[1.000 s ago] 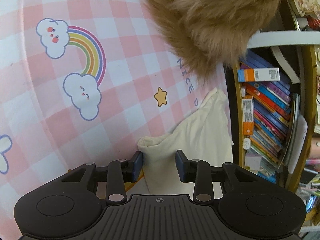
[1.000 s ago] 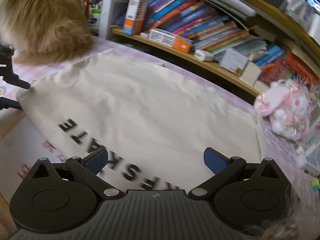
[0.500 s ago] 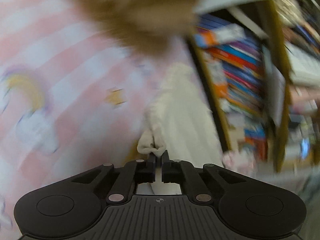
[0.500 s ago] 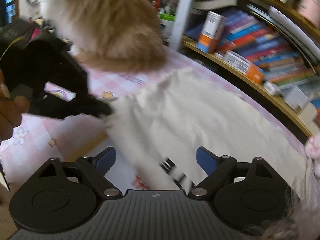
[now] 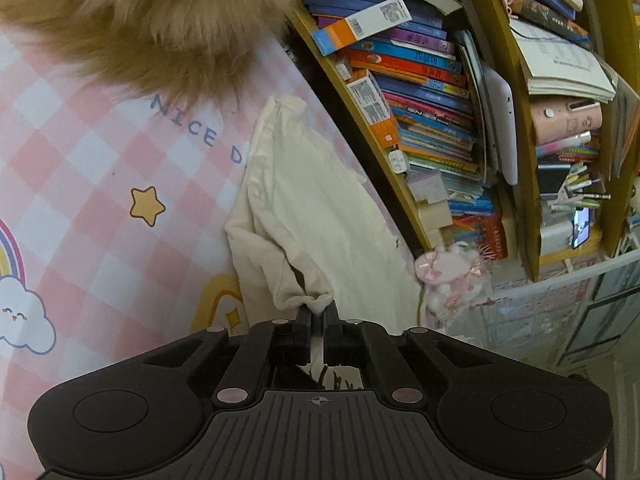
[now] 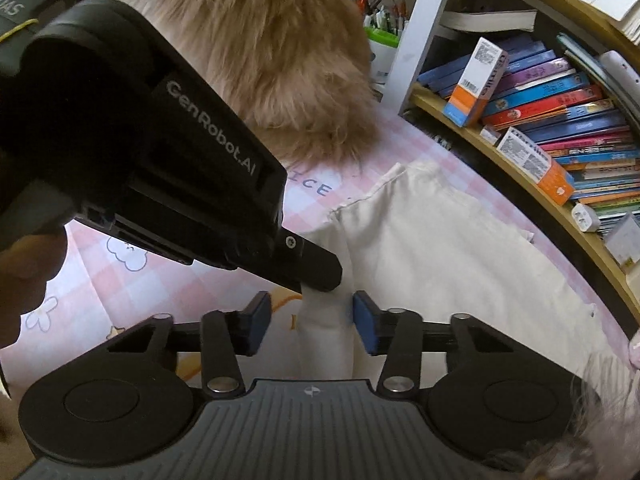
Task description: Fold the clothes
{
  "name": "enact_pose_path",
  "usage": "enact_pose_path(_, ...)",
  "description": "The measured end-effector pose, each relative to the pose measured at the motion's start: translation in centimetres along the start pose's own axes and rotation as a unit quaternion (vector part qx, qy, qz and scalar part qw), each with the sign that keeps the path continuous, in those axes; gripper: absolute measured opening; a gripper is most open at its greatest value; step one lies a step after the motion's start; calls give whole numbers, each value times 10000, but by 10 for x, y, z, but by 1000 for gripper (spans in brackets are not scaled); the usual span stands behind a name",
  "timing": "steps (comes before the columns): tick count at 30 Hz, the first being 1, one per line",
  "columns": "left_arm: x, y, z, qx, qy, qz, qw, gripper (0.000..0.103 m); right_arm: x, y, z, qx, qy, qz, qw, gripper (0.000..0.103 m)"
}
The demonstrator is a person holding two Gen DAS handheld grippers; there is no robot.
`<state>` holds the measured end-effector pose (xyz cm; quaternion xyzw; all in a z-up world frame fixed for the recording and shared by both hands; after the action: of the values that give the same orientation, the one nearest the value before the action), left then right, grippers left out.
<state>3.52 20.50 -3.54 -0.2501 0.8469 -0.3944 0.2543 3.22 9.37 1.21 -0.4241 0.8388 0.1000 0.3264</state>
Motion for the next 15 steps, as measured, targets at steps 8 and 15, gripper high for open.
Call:
enact_pose_path(8,-9,19,-9,97,-131,-620,9979,81,0,-15,-1,-43,-55,392,9992,6)
enact_pose_path(15,-15,34,15,742,154,-1670,9830,86,-5,-26,-24,-167,-257,759,9966,6)
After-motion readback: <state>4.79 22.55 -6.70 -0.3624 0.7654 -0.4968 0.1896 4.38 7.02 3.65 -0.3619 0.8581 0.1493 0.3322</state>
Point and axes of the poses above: each gripper's, at about its wrist camera, not at the fingertips, and z roughly the way its jaws point, y to its left, x to its underside, the point moved 5 cm from there along z, roughly the way its jaws point, and after that the axes turned 5 degrees about -x, right-handed, at the moved point
